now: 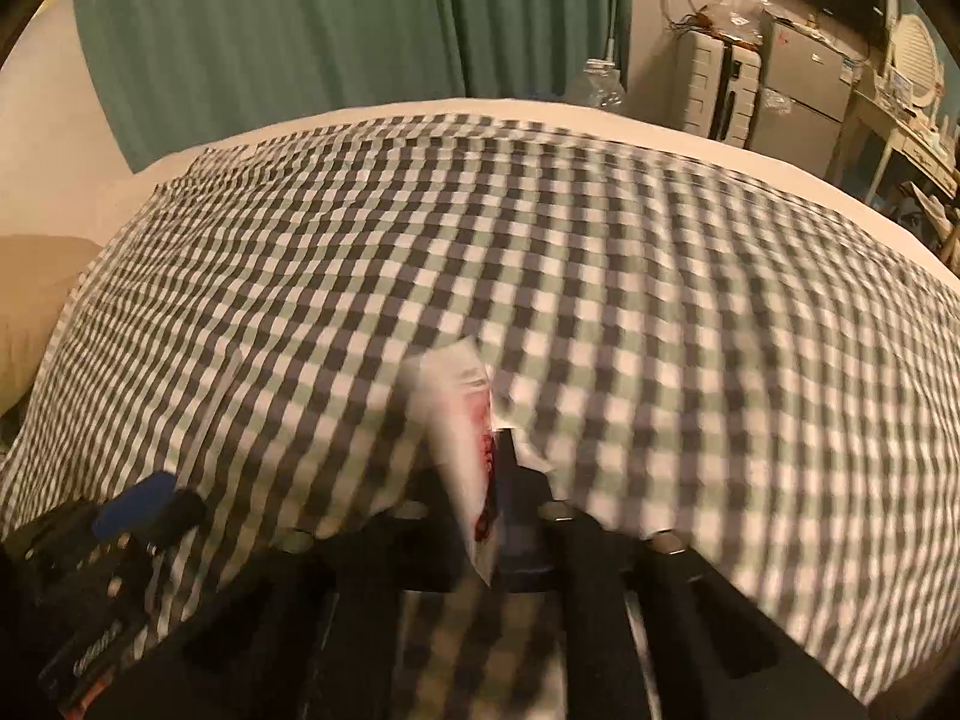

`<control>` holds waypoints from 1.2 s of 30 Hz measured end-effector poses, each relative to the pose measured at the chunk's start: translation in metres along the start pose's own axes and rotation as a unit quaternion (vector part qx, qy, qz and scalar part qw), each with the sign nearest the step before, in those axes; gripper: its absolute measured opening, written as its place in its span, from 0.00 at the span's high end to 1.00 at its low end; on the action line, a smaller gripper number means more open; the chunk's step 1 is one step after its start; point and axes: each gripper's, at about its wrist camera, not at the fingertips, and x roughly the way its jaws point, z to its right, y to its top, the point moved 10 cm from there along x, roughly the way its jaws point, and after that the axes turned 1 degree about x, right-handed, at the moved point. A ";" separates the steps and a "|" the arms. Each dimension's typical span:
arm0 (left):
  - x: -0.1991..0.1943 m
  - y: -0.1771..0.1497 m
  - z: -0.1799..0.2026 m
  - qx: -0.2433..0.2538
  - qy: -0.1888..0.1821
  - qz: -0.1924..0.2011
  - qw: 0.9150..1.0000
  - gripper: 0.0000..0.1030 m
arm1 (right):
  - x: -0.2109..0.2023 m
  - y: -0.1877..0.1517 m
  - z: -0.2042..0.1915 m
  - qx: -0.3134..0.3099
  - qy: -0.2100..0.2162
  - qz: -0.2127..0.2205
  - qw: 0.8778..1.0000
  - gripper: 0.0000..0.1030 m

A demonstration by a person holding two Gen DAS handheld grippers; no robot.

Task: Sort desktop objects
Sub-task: 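Carry comb and sachet over the box and open both grippers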

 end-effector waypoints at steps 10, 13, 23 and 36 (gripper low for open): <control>-0.031 -0.037 -0.004 -0.062 -0.067 -0.026 0.995 0.75 | -0.109 -0.039 0.004 0.036 0.062 0.022 0.997 0.97; -0.047 -0.051 -0.008 -0.068 -0.058 -0.030 0.996 0.75 | -0.137 -0.051 0.010 0.058 0.067 0.030 0.996 0.97; -0.167 -0.054 0.058 -0.007 -0.053 0.030 0.998 0.75 | -0.252 -0.065 0.043 0.069 0.052 0.084 0.993 0.97; -0.236 -0.046 0.296 0.055 -0.191 0.039 0.979 0.75 | -0.367 -0.108 0.208 0.104 -0.066 0.132 0.984 0.96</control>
